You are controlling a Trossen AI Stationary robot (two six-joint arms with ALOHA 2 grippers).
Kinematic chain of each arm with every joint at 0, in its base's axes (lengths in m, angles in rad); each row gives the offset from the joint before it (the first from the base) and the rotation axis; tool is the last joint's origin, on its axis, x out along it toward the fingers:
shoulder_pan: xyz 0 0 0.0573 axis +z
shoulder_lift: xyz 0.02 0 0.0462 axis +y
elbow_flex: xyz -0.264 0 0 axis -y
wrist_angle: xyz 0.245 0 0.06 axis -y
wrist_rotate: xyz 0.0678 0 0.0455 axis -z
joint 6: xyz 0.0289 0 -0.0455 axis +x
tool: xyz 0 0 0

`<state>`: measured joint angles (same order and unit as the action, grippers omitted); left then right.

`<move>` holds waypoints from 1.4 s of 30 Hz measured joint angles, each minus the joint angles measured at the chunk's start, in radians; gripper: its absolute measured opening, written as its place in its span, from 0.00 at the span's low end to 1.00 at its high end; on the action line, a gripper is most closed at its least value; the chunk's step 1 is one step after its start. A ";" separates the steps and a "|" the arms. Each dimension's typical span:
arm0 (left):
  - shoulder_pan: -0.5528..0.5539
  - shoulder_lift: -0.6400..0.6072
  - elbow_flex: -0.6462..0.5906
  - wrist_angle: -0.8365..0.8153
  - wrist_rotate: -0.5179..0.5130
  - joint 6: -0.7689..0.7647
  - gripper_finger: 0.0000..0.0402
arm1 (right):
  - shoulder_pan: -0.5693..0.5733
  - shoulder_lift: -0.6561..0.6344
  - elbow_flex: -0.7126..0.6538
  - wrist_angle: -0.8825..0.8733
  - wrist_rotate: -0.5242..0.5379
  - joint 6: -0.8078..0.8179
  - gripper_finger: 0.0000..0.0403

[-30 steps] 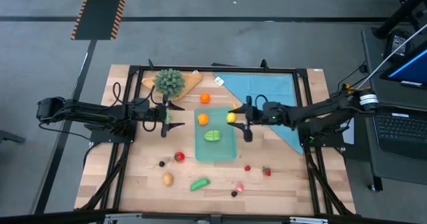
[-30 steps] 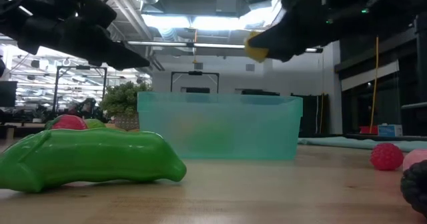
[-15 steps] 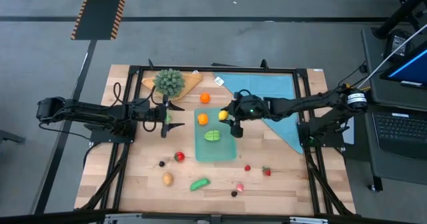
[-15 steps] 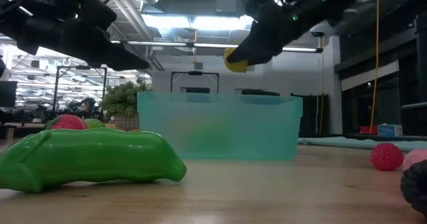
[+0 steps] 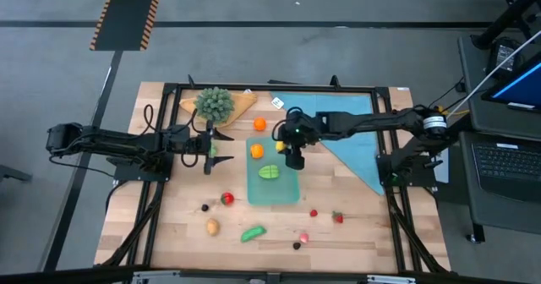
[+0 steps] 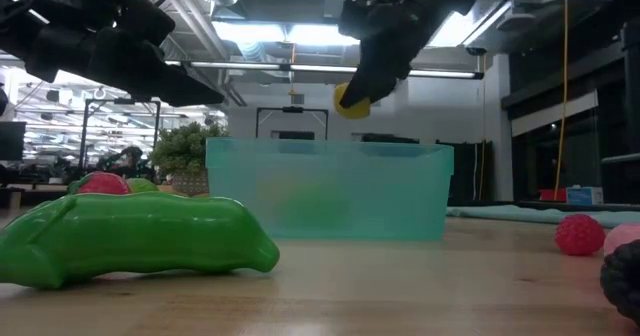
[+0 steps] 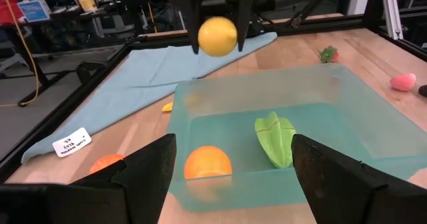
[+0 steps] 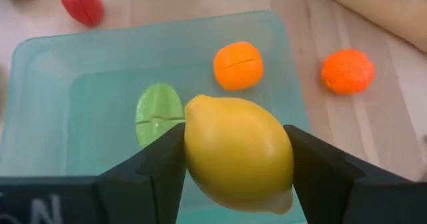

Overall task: Pick and placing Produce into tupperware
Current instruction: Put the lemon into the bin

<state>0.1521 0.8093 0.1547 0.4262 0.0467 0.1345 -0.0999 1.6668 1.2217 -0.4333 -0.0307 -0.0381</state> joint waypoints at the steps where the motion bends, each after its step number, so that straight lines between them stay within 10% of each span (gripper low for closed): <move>1: 0.000 0.000 0.000 -0.001 0.000 0.000 0.72 | -0.002 0.009 0.000 -0.003 0.000 0.000 0.55; 28: 0.000 0.000 0.000 -0.036 0.000 0.000 0.72 | -0.007 0.255 -0.003 0.081 0.002 -0.024 0.55; 42: 0.000 0.000 0.000 -0.036 0.000 0.006 0.72 | -0.008 0.252 -0.003 0.086 0.076 -0.016 0.78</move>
<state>0.1522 0.8093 0.1543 0.3901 0.0467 0.1406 -0.1078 1.9190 1.2190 -0.3477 0.0450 -0.0539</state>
